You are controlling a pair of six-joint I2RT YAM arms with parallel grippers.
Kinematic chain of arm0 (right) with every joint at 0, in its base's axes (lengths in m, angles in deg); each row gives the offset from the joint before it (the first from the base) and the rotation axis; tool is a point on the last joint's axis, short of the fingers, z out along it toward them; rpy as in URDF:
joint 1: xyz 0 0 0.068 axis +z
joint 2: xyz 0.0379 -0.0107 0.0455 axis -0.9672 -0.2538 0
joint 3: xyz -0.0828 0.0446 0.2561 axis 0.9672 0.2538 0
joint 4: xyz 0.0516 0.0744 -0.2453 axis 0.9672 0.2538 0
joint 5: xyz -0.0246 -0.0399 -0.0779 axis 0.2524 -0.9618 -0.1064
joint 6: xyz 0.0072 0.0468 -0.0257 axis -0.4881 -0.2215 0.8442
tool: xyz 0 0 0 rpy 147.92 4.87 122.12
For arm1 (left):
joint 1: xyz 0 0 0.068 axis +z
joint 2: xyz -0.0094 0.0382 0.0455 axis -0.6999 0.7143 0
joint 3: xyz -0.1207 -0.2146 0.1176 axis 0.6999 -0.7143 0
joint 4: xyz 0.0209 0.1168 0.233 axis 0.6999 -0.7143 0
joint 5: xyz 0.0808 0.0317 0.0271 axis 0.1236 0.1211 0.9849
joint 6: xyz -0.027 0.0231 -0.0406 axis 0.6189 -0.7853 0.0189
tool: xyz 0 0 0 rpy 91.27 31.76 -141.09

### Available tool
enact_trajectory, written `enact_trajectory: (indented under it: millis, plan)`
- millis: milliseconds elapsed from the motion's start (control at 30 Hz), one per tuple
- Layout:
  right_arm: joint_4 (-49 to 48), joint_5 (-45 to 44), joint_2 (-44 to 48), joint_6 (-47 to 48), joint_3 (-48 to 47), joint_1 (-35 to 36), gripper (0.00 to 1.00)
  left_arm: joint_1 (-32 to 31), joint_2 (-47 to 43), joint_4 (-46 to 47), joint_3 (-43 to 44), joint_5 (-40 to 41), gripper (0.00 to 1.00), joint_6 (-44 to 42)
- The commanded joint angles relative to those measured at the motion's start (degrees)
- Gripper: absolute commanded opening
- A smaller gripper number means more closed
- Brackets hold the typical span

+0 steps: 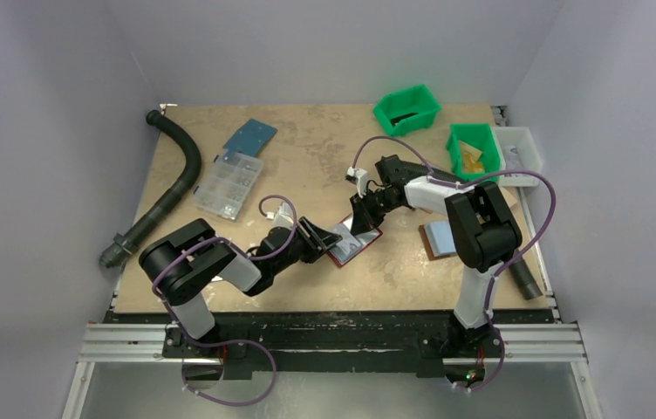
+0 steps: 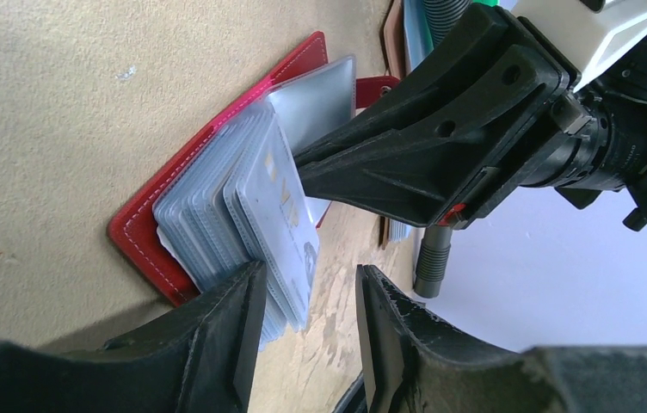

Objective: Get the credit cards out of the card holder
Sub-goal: Remove the credit card from the card holder.

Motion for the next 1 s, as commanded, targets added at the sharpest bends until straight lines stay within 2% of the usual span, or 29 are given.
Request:
enact_trajectory:
  millis: [0, 133, 300, 767, 967]
  plan:
    - [1.63, -0.59, -1.48, 0.14, -0.66, 0.12, 0.19, 0.68, 2.44, 6.96, -0.8, -0.89, 0.46, 2.32]
    - [1.71, -0.6, -1.57, 0.19, -0.66, 0.16, 0.19, 1.34, 3.33, 7.84, -0.9, -1.36, 0.46, 3.02]
    - [1.68, -0.61, -1.58, 0.23, -0.74, 0.13, 0.19, 1.95, 3.84, 5.52, -0.19, -1.25, 0.4, 4.62]
    - [1.79, -0.68, -1.84, 0.32, -0.77, 0.19, 0.19, 2.01, -0.46, -19.53, 10.39, 0.93, 0.31, 0.13]
    - [1.84, -0.68, -1.84, 0.32, -0.79, 0.16, 0.19, 2.03, -1.46, -25.49, 13.58, 1.84, 0.29, -1.18]
